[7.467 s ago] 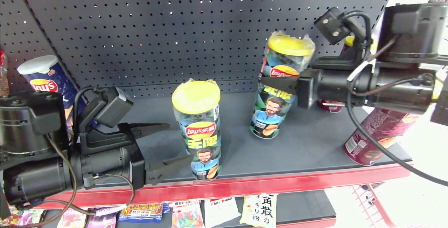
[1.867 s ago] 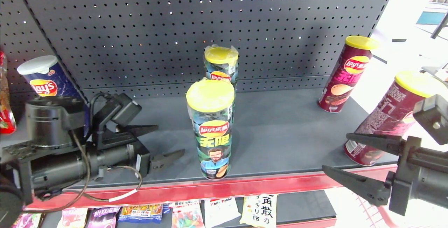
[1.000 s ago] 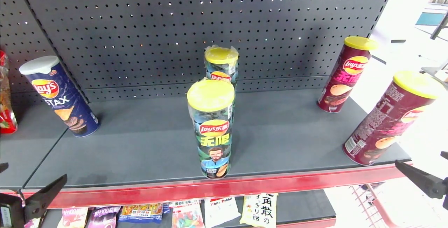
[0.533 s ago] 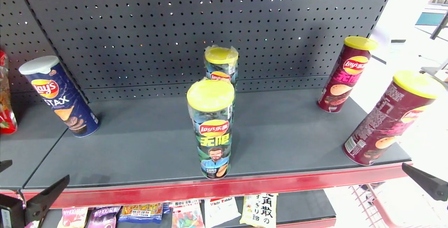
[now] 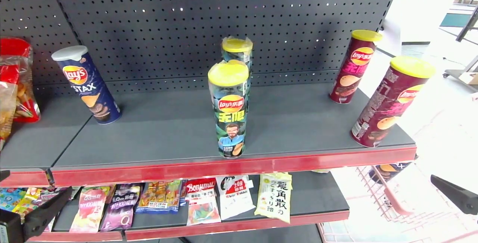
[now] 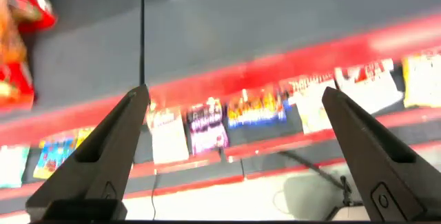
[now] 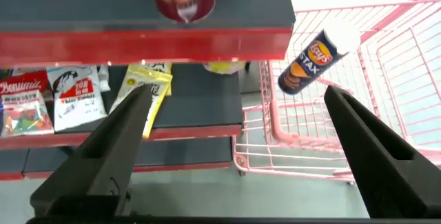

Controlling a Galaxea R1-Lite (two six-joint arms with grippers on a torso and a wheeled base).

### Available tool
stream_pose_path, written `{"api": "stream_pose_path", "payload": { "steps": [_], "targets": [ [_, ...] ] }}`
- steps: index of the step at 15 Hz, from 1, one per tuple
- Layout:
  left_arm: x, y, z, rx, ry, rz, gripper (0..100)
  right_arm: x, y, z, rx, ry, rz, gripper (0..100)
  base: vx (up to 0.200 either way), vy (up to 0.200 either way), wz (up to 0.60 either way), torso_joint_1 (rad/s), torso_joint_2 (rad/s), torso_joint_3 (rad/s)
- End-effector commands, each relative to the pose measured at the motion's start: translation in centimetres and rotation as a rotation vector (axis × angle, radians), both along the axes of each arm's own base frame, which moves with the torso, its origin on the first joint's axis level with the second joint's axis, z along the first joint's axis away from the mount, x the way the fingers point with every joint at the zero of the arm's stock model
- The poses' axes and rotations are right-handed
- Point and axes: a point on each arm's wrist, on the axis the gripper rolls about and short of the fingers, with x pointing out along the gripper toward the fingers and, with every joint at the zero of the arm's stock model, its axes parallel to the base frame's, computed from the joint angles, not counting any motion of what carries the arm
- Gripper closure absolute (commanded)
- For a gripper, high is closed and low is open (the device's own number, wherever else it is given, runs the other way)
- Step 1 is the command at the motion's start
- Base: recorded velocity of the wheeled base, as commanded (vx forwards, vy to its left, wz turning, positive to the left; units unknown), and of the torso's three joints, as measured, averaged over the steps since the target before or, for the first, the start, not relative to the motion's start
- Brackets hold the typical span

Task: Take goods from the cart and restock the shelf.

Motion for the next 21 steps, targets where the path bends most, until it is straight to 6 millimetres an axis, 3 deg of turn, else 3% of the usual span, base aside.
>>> {"api": "stream_pose_path", "payload": {
  "steps": [1,7,19,21],
  "targets": [
    [-0.15,0.03,-0.02,0.001,-0.005,0.000,0,0.07,0.01,0.00,-0.002,0.002,0.003,0,-0.200,0.000,0.00,0.002,0.01,-0.002],
    [-0.42,0.13,0.11,0.043,-0.020,-0.004,0,0.01,0.04,-0.01,-0.005,0.000,0.007,0,0.000,0.000,0.00,0.000,0.00,0.000],
    [-0.45,0.14,0.36,0.042,-0.032,-0.004,0,0.26,-0.03,-0.05,-0.047,0.013,0.014,0,0.000,-0.200,0.00,0.004,0.00,0.003],
    [-0.68,0.15,0.45,0.043,-0.044,-0.011,0,0.26,0.02,-0.17,-0.047,0.019,0.021,0,0.000,0.000,0.00,0.000,0.00,0.000]
  ]
}}
